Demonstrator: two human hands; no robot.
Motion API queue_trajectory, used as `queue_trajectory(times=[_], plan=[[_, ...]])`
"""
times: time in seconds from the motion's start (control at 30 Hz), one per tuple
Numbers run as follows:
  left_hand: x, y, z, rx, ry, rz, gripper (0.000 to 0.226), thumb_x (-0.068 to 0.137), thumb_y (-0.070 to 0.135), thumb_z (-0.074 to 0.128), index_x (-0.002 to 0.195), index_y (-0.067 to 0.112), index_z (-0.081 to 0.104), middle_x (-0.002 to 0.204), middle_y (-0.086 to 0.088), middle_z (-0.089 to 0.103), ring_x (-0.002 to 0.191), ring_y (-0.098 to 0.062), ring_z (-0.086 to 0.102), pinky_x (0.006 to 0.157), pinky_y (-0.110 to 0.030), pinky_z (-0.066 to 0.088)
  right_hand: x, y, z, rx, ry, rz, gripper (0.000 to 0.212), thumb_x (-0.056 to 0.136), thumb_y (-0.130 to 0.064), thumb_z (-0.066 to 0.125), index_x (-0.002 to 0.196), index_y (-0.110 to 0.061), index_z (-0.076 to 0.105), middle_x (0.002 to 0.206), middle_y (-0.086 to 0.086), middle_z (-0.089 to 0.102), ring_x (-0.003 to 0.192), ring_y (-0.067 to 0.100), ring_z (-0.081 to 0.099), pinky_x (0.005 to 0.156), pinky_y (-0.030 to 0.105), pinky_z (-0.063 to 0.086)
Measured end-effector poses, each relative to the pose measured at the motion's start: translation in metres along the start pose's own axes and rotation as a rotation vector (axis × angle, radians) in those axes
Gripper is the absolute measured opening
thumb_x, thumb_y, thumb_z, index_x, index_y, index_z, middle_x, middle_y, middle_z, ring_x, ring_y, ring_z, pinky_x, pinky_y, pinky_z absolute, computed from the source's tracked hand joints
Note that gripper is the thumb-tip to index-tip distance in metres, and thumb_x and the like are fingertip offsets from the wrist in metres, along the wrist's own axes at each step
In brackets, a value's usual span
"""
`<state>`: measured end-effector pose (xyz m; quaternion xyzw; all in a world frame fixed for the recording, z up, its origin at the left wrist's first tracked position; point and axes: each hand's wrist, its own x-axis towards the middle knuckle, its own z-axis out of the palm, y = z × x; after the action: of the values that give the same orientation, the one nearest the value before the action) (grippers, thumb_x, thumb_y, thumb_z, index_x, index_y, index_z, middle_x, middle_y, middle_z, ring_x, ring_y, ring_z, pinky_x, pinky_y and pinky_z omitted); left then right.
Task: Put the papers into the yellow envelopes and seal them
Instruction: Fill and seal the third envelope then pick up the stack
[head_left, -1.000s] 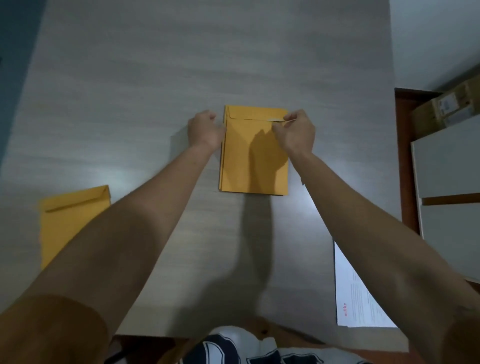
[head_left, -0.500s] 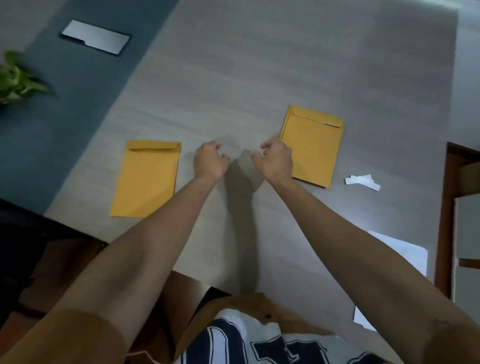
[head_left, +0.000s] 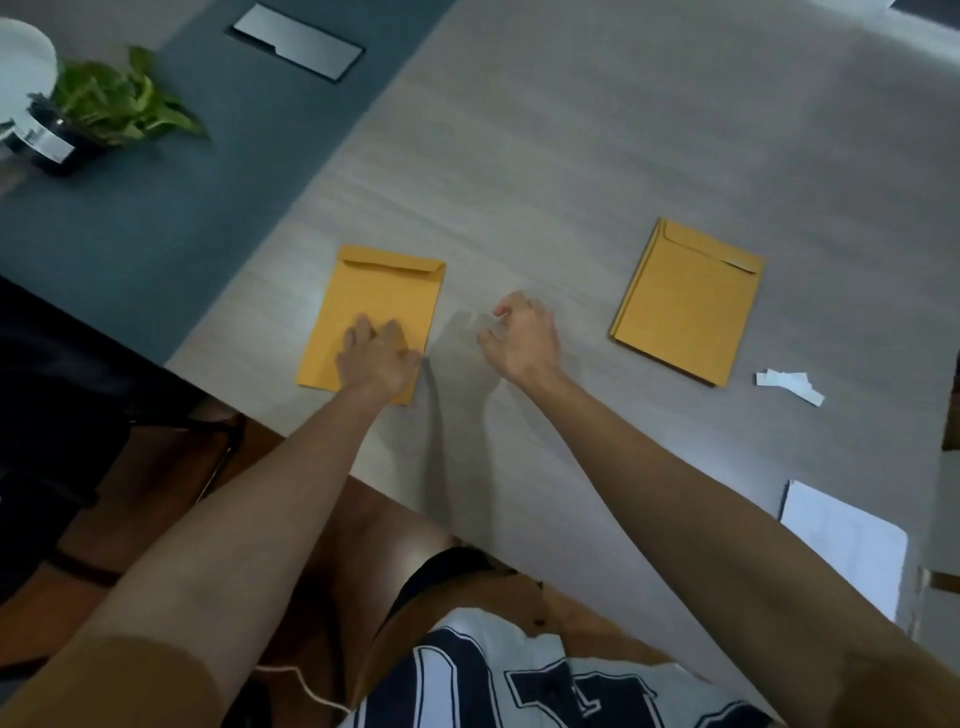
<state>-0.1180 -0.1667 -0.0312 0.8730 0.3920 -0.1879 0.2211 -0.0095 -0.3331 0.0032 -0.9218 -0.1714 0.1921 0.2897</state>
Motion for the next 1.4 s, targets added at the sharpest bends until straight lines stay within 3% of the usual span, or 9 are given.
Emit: queue_trajectory(times=[0.13,0.23,0.37,0.53,0.73,0.9,1.1,1.23,1.4], plan=[[-0.014,0.016,0.018,0.079,0.085,0.176,0.05,0.095,0.046,0.052,0.142,0.028,0.046,0.159,-0.011,0.022,0.144,-0.034,0.022,0.11,-0.051,0.033,-0.009,0.019,-0.007,-0.026,0.033,0.008,0.034,0.086,-0.03,0.064,0.116,-0.016,0.057,0.121,0.008,0.056,0.117,0.028,0.047,0.098,0.042,0.042],[-0.034,0.036,0.029,0.128,0.172,0.267,0.037,0.092,0.048,0.055,0.121,0.027,0.06,0.131,-0.008,0.047,0.124,-0.031,0.041,0.097,-0.047,0.039,-0.017,0.04,-0.015,-0.057,0.113,0.009,0.031,0.086,-0.028,0.064,0.114,-0.016,0.058,0.118,0.008,0.056,0.115,0.027,0.048,0.096,0.038,0.043],[-0.06,0.051,0.048,0.287,0.186,0.461,0.058,0.084,0.06,0.061,0.131,0.028,0.051,0.119,-0.004,0.047,0.114,-0.027,0.044,0.091,-0.04,0.039,-0.034,0.073,-0.026,-0.112,0.176,-0.003,0.038,0.085,-0.038,0.069,0.116,-0.017,0.06,0.117,0.005,0.056,0.115,0.024,0.048,0.093,0.036,0.043],[-0.078,0.072,0.066,0.348,0.088,0.637,0.076,0.068,0.073,0.065,0.126,0.026,0.052,0.114,-0.002,0.043,0.109,-0.023,0.042,0.088,-0.035,0.035,-0.069,0.113,-0.034,-0.176,0.117,0.061,0.056,0.076,-0.053,0.073,0.121,-0.023,0.057,0.119,0.001,0.056,0.116,0.023,0.046,0.094,0.036,0.044],[-0.093,0.1,0.094,0.402,0.029,0.794,0.08,0.059,0.076,0.072,0.115,0.021,0.054,0.138,-0.002,0.038,0.125,-0.025,0.037,0.098,-0.04,0.035,-0.113,0.149,-0.038,-0.172,0.076,0.126,0.053,0.078,-0.036,0.074,0.125,-0.021,0.054,0.121,0.002,0.055,0.115,0.023,0.046,0.095,0.036,0.044],[-0.104,0.119,0.11,0.478,0.028,0.901,0.083,0.052,0.082,0.071,0.105,0.022,0.049,0.118,-0.002,0.043,0.106,-0.024,0.041,0.086,-0.037,0.039,-0.133,0.169,-0.049,-0.088,0.153,0.188,0.033,0.086,-0.021,0.062,0.119,-0.019,0.058,0.108,0.003,0.063,0.102,0.021,0.058,0.085,0.034,0.051],[-0.113,0.142,0.114,0.502,-0.048,0.962,0.098,0.052,0.077,0.074,0.13,0.026,0.044,0.115,-0.001,0.04,0.106,-0.022,0.041,0.086,-0.035,0.039,-0.146,0.202,-0.069,0.067,0.276,0.297,0.018,0.092,-0.011,0.056,0.108,-0.015,0.063,0.08,0.0,0.063,0.075,0.018,0.062,0.071,0.031,0.053],[-0.117,0.16,0.116,0.464,-0.079,0.945,0.092,0.07,0.068,0.071,0.144,0.026,0.036,0.114,-0.003,0.041,0.108,-0.022,0.042,0.085,-0.034,0.04,-0.152,0.217,-0.073,0.047,0.23,0.292,0.023,0.088,-0.009,0.058,0.11,-0.011,0.064,0.095,0.007,0.063,0.084,0.021,0.06,0.075,0.031,0.05],[-0.12,0.185,0.121,0.492,-0.119,0.859,0.097,0.071,0.069,0.068,0.15,0.034,0.023,0.125,-0.006,0.043,0.118,-0.026,0.041,0.096,-0.04,0.039,-0.162,0.228,-0.076,0.006,0.187,0.269,0.026,0.086,-0.012,0.062,0.111,-0.012,0.062,0.103,0.008,0.059,0.092,0.023,0.057,0.079,0.035,0.05]])
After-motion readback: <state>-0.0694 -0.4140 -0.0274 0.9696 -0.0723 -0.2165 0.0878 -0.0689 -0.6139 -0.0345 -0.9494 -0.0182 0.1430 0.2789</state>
